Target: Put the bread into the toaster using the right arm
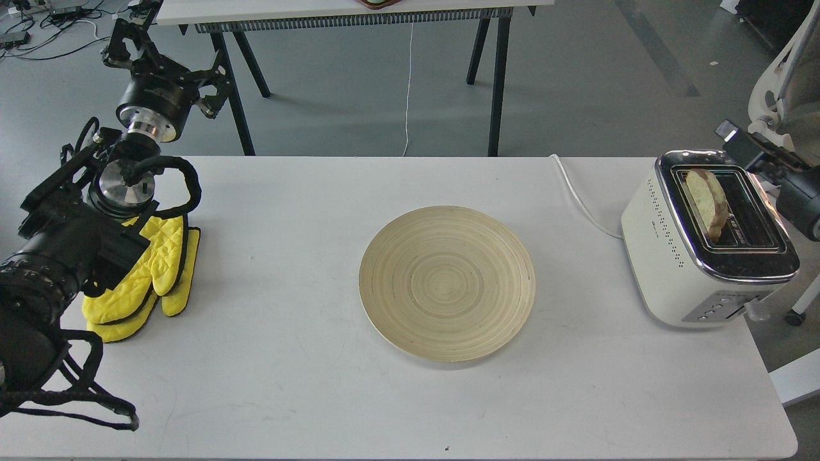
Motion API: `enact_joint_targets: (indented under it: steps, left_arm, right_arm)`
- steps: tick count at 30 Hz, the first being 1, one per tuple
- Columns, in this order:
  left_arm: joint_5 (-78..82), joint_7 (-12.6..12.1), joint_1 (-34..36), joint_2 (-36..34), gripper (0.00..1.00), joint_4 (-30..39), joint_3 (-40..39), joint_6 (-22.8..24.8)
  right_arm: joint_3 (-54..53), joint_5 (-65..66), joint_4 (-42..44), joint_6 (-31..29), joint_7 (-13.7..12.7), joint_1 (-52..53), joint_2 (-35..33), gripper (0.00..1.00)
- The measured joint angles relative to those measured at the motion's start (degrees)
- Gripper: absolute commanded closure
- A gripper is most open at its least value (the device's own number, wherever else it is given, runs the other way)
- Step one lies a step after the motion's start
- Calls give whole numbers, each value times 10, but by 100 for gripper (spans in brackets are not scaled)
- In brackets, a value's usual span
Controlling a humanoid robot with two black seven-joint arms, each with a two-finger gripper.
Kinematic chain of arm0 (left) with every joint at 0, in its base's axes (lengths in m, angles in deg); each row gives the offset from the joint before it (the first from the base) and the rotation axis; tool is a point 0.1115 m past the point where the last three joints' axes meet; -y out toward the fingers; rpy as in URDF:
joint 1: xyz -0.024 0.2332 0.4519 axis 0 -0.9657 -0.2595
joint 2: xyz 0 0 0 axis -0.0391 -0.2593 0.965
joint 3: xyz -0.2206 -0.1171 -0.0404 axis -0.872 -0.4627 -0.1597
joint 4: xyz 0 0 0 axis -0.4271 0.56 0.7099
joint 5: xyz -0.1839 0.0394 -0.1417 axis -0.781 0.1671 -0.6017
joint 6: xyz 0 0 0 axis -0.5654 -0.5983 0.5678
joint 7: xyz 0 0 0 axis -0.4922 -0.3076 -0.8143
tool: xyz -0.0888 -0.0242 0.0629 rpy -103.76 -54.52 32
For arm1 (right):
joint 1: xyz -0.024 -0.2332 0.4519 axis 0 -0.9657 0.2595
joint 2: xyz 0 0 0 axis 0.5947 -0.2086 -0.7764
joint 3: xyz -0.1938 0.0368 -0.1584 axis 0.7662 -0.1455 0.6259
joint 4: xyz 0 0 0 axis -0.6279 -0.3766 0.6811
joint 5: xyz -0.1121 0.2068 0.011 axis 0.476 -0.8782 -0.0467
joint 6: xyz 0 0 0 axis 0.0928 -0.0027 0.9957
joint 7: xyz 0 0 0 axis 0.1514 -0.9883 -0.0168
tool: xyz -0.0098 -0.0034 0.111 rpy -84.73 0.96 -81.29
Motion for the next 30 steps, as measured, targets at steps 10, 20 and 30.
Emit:
enact_joint_targets:
  steps: [10, 20, 30]
  left_arm:
    - [0, 0, 0, -1, 0, 0, -1, 0]
    - [0, 0, 0, -1, 0, 0, -2, 0]
    - [0, 0, 0, -1, 0, 0, -2, 0]
  right_arm:
    - [-213, -270, 101, -180, 28, 1, 154, 0]
    - [-344, -436, 239, -274, 36, -3, 324, 0]
    - [-416, -459, 351, -275, 40, 28, 429, 0]
